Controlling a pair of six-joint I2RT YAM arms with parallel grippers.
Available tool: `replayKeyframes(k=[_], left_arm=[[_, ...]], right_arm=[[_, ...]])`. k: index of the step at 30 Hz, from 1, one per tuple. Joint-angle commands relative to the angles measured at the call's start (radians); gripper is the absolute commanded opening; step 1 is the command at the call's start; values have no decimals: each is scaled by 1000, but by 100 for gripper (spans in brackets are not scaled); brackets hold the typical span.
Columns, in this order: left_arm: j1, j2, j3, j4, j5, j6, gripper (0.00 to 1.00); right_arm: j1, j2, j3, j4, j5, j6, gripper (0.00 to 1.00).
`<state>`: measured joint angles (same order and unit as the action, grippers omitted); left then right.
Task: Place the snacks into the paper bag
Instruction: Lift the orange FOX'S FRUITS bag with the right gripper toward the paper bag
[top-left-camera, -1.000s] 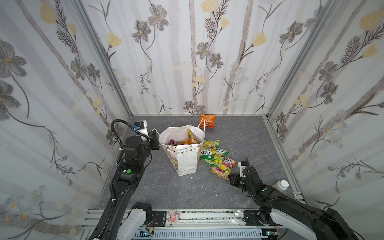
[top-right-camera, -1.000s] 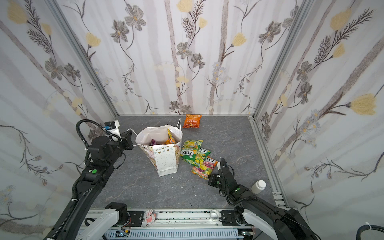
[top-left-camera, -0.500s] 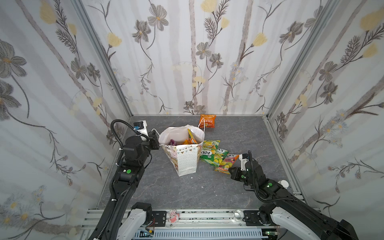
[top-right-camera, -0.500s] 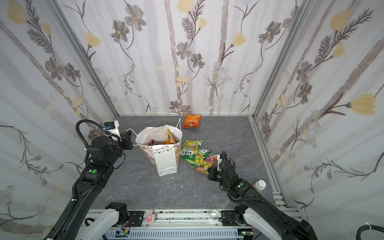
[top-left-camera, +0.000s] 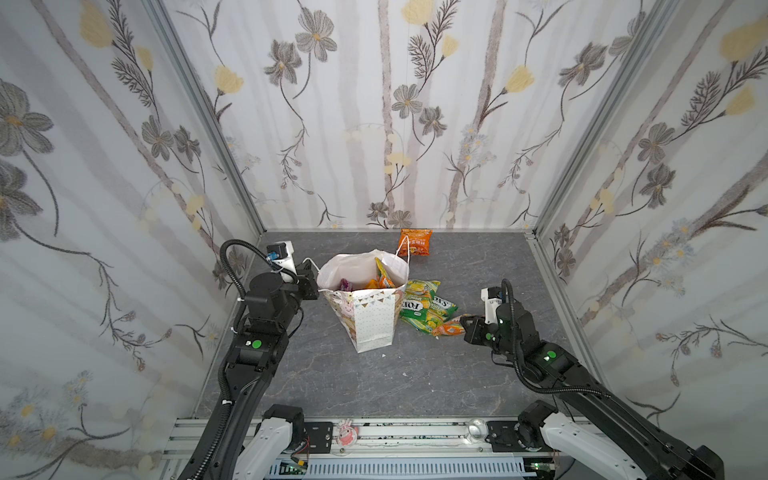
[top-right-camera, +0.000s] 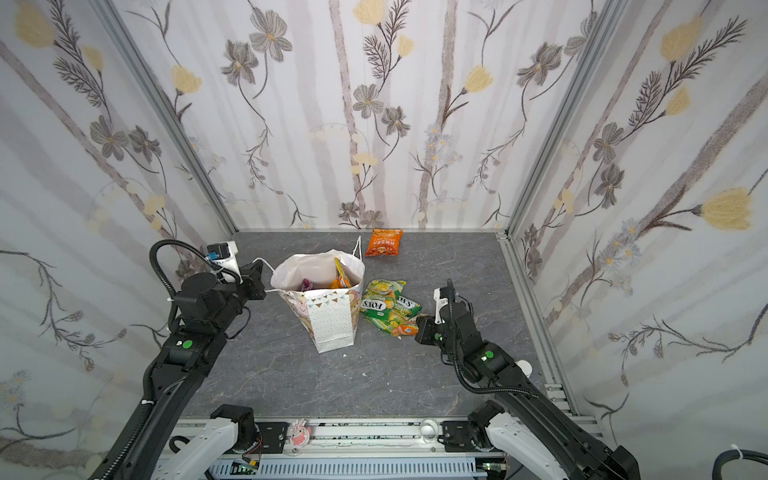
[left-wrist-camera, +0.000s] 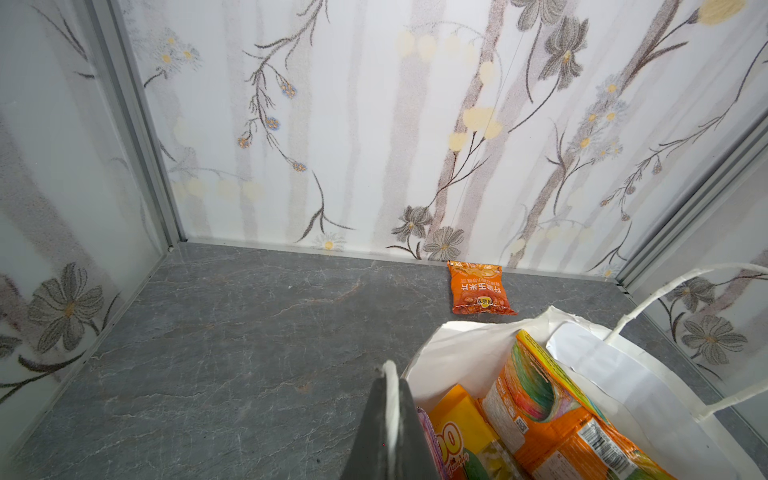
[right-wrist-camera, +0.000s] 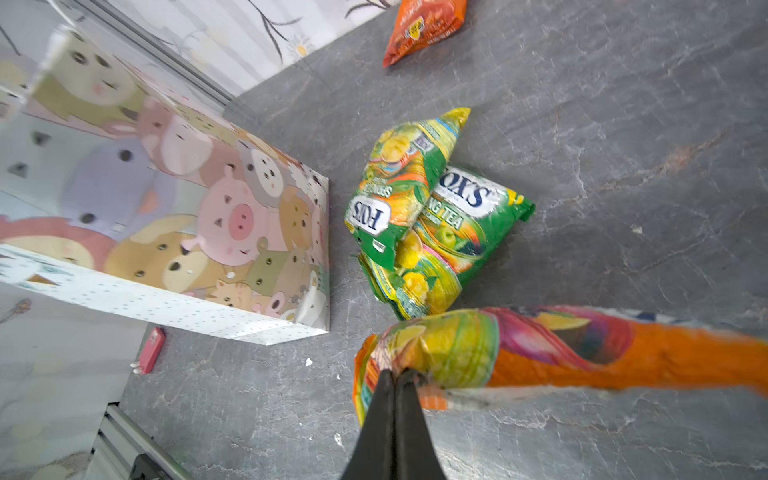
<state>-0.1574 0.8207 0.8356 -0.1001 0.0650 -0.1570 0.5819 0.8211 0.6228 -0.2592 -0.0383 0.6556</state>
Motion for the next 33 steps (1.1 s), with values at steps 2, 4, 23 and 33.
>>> replayKeyframes(k=[2,4,23,33], left_arm=[[1,-4,-1,46,21,-1,0],[1,-5,-3,46,18,-1,0],[1,-6,-4,45,6,2,0],[1,-12,-16,54,-9,7,0]], right_arm=[[-2,16,109,16,18,-73,0],[-3,36,168,-6,25,-97,0],[-6,150,428,-44,-38,-210,0],[-6,178,506,-16,-76,-251,0]])
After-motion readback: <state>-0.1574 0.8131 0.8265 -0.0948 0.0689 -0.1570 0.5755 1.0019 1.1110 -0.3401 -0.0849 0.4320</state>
